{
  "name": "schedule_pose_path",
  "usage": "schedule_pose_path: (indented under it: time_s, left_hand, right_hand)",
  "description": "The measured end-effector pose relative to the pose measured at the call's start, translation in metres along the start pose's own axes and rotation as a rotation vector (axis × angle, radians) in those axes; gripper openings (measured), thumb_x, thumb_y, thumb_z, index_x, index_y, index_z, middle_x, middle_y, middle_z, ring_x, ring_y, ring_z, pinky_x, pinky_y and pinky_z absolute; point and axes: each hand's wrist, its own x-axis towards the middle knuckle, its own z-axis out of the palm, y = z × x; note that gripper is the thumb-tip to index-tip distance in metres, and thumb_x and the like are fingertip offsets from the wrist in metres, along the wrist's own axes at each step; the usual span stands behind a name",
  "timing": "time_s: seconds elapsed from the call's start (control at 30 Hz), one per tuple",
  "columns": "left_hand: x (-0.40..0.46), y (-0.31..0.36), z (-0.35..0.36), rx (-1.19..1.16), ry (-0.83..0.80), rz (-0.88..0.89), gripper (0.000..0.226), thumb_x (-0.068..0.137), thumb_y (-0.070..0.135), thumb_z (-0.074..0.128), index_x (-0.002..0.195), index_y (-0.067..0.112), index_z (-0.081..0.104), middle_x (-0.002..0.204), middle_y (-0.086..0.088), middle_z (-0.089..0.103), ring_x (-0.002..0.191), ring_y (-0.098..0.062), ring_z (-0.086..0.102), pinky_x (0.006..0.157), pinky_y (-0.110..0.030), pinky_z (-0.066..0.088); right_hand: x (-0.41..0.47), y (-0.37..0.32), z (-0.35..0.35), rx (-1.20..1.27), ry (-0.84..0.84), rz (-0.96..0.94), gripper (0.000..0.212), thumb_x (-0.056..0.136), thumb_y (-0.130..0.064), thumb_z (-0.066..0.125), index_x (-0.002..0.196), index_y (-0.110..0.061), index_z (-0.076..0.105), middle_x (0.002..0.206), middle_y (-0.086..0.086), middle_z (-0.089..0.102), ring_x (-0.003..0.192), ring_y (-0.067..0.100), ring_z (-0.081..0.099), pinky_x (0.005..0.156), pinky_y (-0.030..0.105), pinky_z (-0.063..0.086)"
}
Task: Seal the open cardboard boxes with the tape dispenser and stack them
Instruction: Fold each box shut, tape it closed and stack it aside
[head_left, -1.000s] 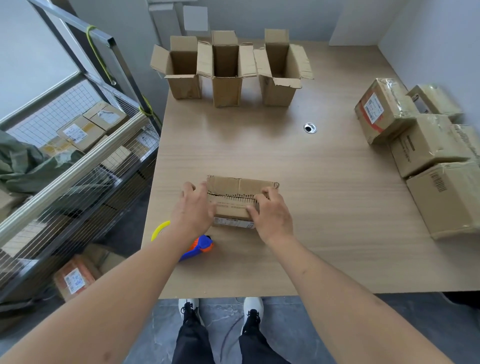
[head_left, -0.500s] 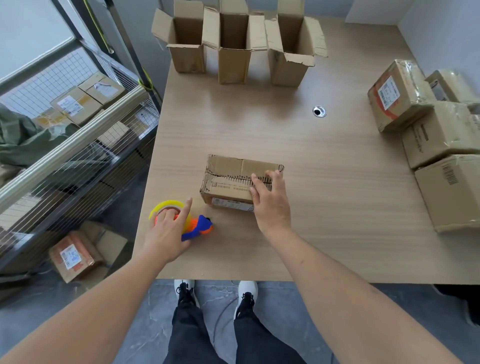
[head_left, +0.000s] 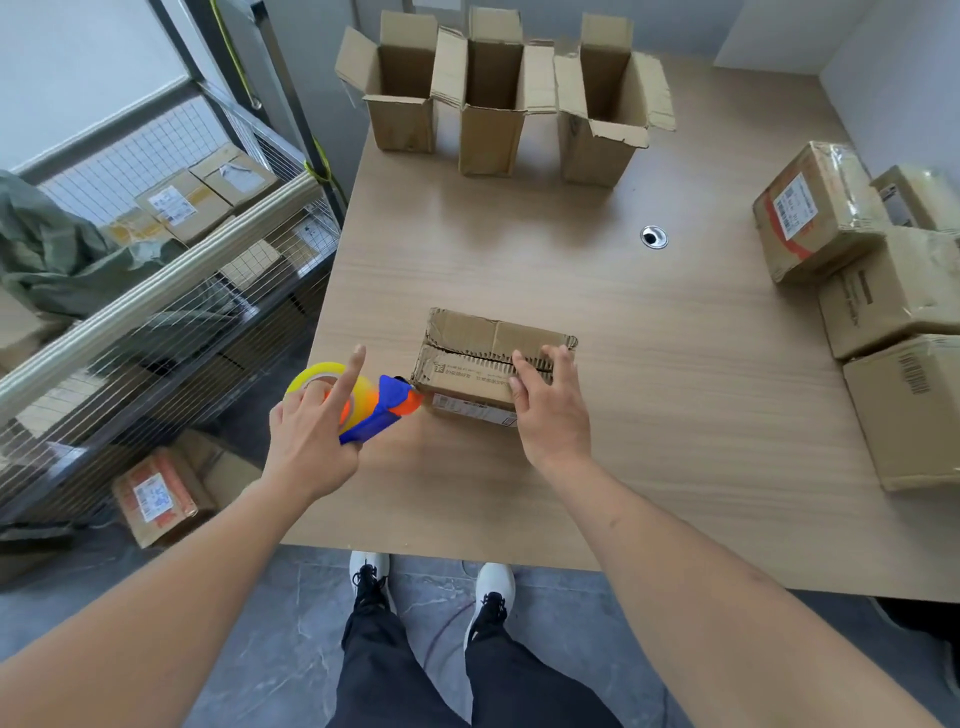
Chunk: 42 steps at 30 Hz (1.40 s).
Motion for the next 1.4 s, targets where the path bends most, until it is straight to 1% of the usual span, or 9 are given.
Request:
schedule_pose_path:
  time_s: [0.2,0.4,0.6,0.73,0.83,0.93,1.13,1.3,1.4]
  left_hand:
    - [0.014,0.002,-0.052,-0.066,-0.046,0.233,0.123,0.073,0.014,0.084,0.160,0.052,0.005,0.132,0.005,0.047,0.100,-0.027,0.044,0.095,-0.049,0.032]
    - [0.041,0.049,-0.069,-0.090,-0.086,0.384,0.117,0.078,0.012,0.083,0.160,0.050,0.009,0.139,0.006,0.047,0.120,-0.027,0.045,0.105,-0.042,0.027]
    - [0.075,0.097,-0.058,0.019,-0.147,0.481,0.120,0.078,0.004,0.074,0.160,0.052,0.000,0.136,0.003,0.048,0.123,-0.030,0.046,0.105,-0.050,0.039]
    - [0.087,0.114,-0.047,0.143,-0.168,0.501,0.125,0.073,0.005,0.067,0.154,0.062,-0.009,0.126,0.007,0.045,0.126,-0.026,0.044,0.103,-0.042,0.037]
    - [0.090,0.114,-0.039,0.192,-0.170,0.483,0.122,0.076,0.008,0.068,0.151,0.066,-0.008,0.126,0.005,0.044,0.127,-0.026,0.040,0.105,-0.043,0.034]
    - [0.091,0.113,-0.036,0.230,-0.171,0.474,0.113,0.080,0.013,0.070,0.152,0.066,0.000,0.132,0.003,0.043,0.130,-0.028,0.037,0.108,-0.046,0.032]
    - [0.091,0.115,-0.034,0.236,-0.177,0.444,0.093,0.077,0.014,0.073,0.152,0.054,0.035,0.137,0.003,0.047,0.133,-0.030,0.037,0.110,-0.050,0.032]
    - [0.089,0.119,-0.034,0.214,-0.169,0.411,0.089,0.074,0.013,0.073,0.149,0.050,0.044,0.135,0.003,0.049,0.132,-0.030,0.039,0.110,-0.051,0.033]
    - [0.087,0.122,-0.033,0.227,-0.131,0.416,0.074,0.080,0.040,0.077,0.146,0.052,0.046,0.135,0.002,0.050,0.131,-0.030,0.041,0.110,-0.050,0.032]
  right_hand:
    - [0.001,0.003,-0.007,0.050,-0.023,0.002,0.041,0.106,-0.041,0.047,0.144,-0.028,0.057,0.152,0.002,0.037,0.149,0.022,0.028,0.113,0.042,0.042]
    - [0.002,0.012,-0.019,0.085,-0.065,-0.026,0.041,0.108,-0.036,0.044,0.147,-0.025,0.054,0.157,-0.002,0.039,0.150,0.017,0.030,0.108,0.039,0.046]
    - [0.011,0.032,-0.041,0.140,-0.132,-0.065,0.046,0.107,-0.028,0.046,0.153,-0.027,0.044,0.154,-0.002,0.049,0.143,0.017,0.043,0.106,0.038,0.045]
    - [0.021,0.042,-0.054,0.149,-0.188,-0.107,0.048,0.104,-0.029,0.054,0.151,-0.026,0.048,0.145,0.001,0.058,0.130,0.024,0.054,0.102,0.038,0.047]
    - [0.025,0.043,-0.059,0.204,-0.176,-0.117,0.046,0.102,-0.028,0.059,0.147,-0.027,0.053,0.139,-0.001,0.063,0.124,0.023,0.058,0.099,0.037,0.048]
    - [0.026,0.042,-0.061,0.231,-0.153,-0.128,0.041,0.101,-0.025,0.061,0.142,-0.028,0.058,0.136,-0.003,0.065,0.124,0.021,0.058,0.100,0.037,0.049]
    - [0.042,0.027,-0.067,0.187,-0.149,-0.222,0.038,0.099,-0.016,0.063,0.136,-0.025,0.065,0.134,-0.005,0.066,0.122,0.023,0.058,0.101,0.039,0.048]
    - [0.053,0.013,-0.064,0.284,-0.232,-0.209,0.029,0.099,-0.010,0.058,0.119,-0.023,0.074,0.115,-0.003,0.074,0.106,0.022,0.065,0.090,0.043,0.054]
    - [0.057,0.009,-0.062,0.336,-0.239,-0.160,0.022,0.099,-0.013,0.059,0.109,-0.023,0.077,0.108,-0.004,0.074,0.098,0.020,0.065,0.087,0.043,0.055]
